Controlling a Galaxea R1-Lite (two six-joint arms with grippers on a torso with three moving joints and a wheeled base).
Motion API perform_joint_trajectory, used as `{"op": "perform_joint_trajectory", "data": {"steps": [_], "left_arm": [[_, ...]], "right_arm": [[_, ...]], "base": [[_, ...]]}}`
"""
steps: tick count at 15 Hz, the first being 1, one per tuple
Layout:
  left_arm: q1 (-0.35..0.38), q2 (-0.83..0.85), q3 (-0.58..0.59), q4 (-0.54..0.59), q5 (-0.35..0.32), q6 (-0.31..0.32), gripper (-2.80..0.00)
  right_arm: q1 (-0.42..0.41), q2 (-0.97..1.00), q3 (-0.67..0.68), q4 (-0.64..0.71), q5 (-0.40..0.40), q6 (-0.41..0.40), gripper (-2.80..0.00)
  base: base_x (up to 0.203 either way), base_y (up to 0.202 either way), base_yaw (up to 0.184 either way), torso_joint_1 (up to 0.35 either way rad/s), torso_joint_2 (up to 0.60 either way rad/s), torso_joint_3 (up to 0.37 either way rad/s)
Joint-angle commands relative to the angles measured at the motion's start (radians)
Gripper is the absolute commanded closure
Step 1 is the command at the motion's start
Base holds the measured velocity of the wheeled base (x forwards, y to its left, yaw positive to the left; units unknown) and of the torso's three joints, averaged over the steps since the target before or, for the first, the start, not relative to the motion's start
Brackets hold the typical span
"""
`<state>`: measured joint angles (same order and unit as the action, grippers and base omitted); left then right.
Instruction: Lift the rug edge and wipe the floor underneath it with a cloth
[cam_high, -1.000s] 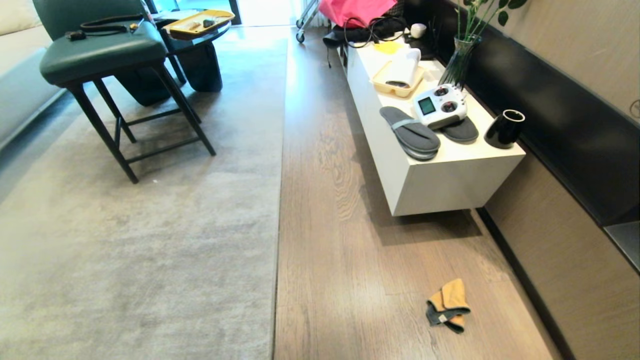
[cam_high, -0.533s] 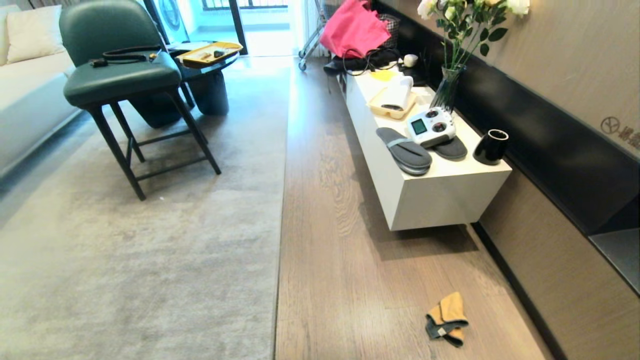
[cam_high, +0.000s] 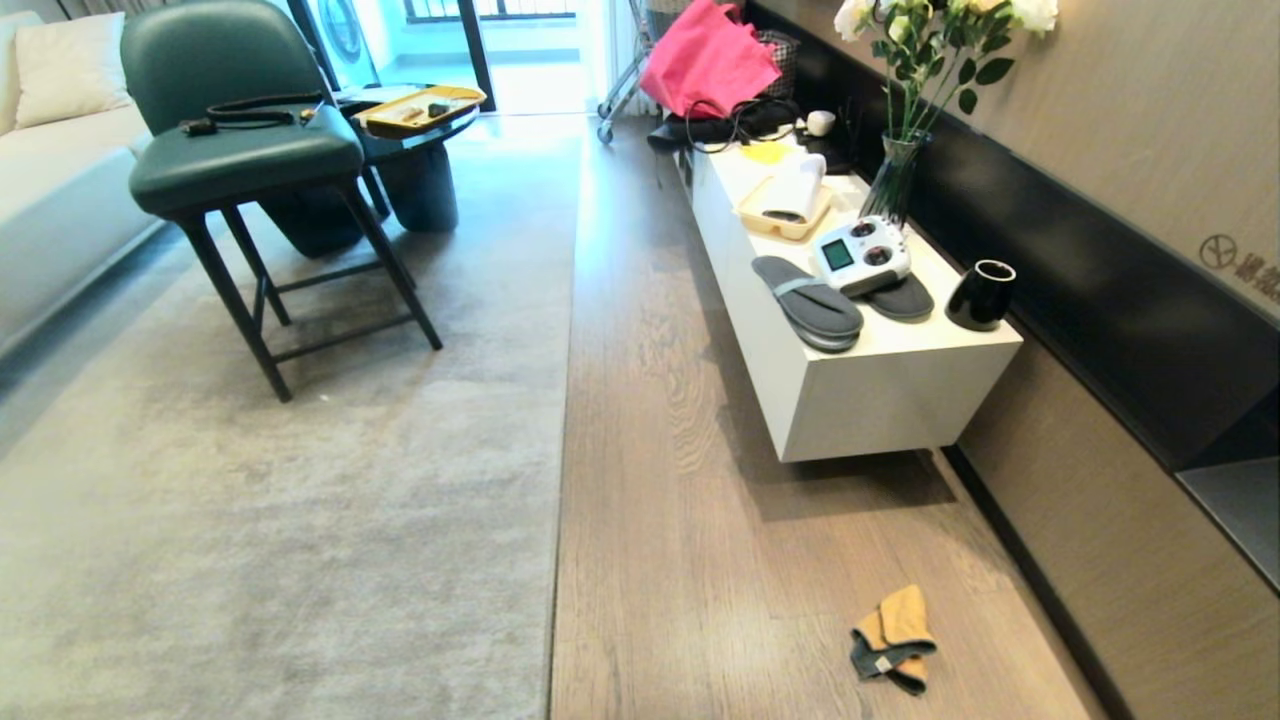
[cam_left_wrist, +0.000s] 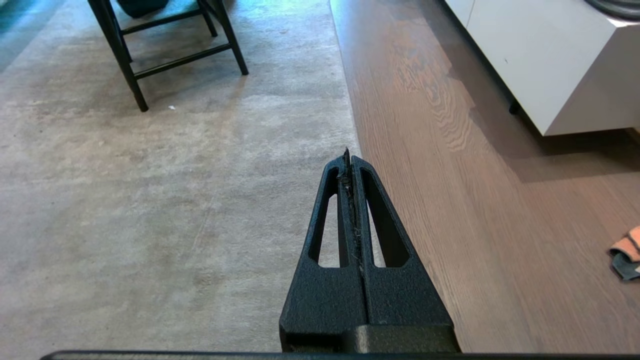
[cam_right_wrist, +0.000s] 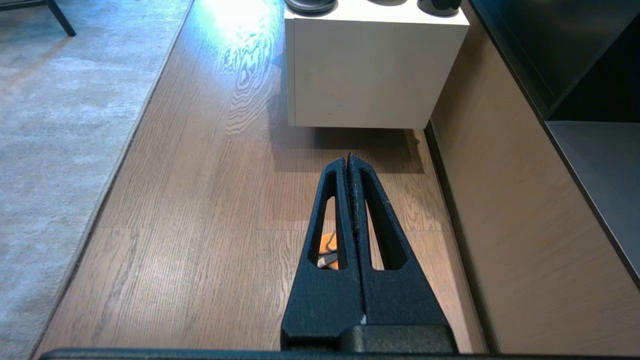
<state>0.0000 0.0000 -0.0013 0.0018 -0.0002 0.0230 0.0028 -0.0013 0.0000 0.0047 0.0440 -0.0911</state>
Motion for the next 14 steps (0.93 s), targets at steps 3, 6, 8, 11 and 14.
{"op": "perform_joint_trajectory", "data": {"steps": [3, 6, 8, 11, 14], "left_arm": [[0.000, 0.000, 0.001, 0.000, 0.000, 0.000, 0.00], [0.000, 0.000, 0.000, 0.000, -0.001, 0.002, 0.00], [0.000, 0.000, 0.000, 0.000, -0.001, 0.002, 0.00], [0.000, 0.000, 0.000, 0.000, -0.001, 0.002, 0.00], [0.000, 0.000, 0.000, 0.000, -0.001, 0.002, 0.00]], "right_arm": [[0.000, 0.001, 0.000, 0.001, -0.001, -0.001, 0.00], [0.000, 0.001, 0.000, 0.000, 0.000, -0.001, 0.00], [0.000, 0.001, 0.000, 0.000, 0.000, -0.001, 0.00], [0.000, 0.001, 0.000, 0.000, -0.001, 0.001, 0.00], [0.000, 0.001, 0.000, 0.000, -0.003, 0.011, 0.00]], "base": [[0.000, 0.000, 0.000, 0.004, 0.00, 0.064], [0.000, 0.000, 0.000, 0.000, 0.00, 0.000], [0.000, 0.000, 0.000, 0.000, 0.00, 0.000], [0.000, 0.000, 0.000, 0.000, 0.00, 0.000], [0.000, 0.000, 0.000, 0.000, 0.00, 0.000]]}}
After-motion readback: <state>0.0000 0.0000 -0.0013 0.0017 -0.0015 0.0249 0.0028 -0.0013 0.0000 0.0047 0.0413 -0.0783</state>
